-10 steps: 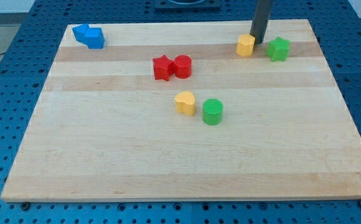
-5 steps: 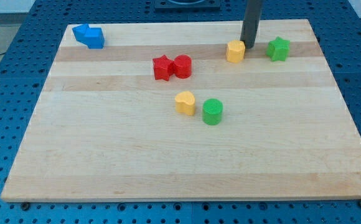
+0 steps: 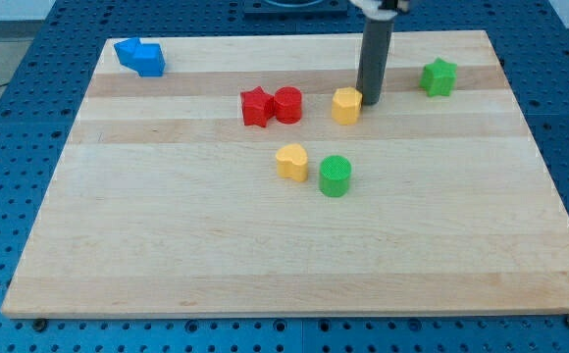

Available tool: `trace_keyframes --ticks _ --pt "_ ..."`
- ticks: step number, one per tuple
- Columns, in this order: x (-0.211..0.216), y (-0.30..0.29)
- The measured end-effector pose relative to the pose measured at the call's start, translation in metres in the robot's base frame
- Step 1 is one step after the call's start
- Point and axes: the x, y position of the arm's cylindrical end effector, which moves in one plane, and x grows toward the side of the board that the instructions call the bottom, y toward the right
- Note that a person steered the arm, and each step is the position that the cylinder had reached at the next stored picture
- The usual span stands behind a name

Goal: Push the yellow hexagon into the yellow heart

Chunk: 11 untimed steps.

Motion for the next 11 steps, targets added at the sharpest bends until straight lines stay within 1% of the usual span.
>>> trace_keyframes --ticks 1,2,3,4,6,7,8,10,11 --pt "0.029 -0.007" --pt "0.022 0.005" --pt "-0.023 0.01" --pt "-0.014 -0.009" --pt "0.032 -0.02" --pt "0.013 -0.012" --pt "0.002 -0.027" --pt "0.065 -0.048" --pt "0.076 -0.047"
